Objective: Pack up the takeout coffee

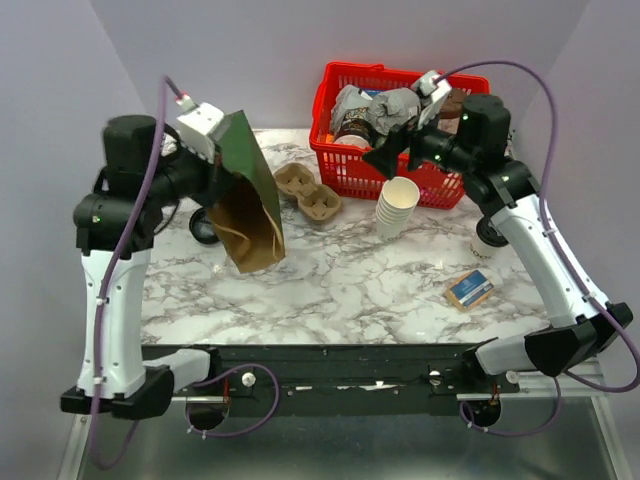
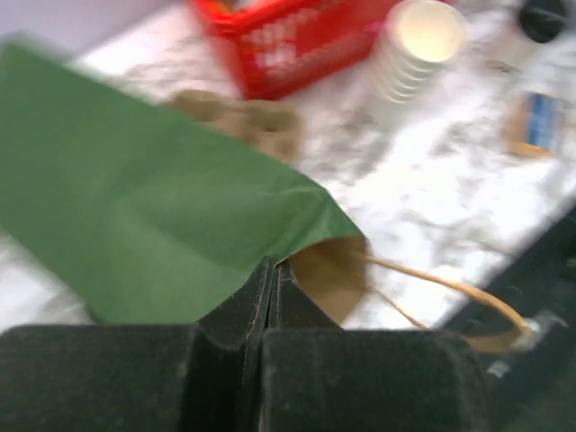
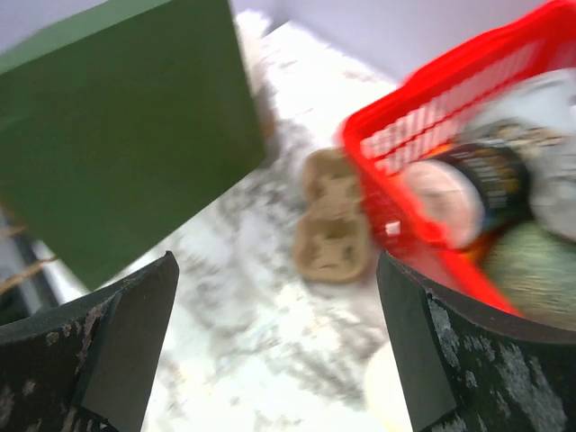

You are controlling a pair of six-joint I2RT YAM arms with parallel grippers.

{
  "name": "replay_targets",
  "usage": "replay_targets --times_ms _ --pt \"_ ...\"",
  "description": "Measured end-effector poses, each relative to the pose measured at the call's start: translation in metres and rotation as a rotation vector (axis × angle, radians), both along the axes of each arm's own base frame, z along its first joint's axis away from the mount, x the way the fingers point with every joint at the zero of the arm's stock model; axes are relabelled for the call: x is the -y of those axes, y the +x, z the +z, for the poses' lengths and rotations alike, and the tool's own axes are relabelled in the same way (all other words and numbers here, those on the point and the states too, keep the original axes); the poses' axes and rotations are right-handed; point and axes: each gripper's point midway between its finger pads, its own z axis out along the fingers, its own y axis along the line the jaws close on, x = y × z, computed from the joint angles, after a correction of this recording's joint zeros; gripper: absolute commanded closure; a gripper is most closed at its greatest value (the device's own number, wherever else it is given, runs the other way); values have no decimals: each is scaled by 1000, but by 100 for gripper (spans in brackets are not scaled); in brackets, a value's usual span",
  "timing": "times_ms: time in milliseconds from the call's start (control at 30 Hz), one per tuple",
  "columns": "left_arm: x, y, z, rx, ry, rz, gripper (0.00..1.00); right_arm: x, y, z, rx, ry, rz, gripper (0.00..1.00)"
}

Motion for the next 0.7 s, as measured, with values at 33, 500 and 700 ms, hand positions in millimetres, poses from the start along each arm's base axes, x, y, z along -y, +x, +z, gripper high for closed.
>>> replay_targets --times_ms 33,500,700 --pt "-15 7 9 38 27 53 100 10 8 8 20 6 -39 0" --pt "-24 31 5 72 227 0 100 44 23 13 40 14 -143 0" --pt "-6 9 4 69 218 -70 100 43 17 3 19 13 -126 0"
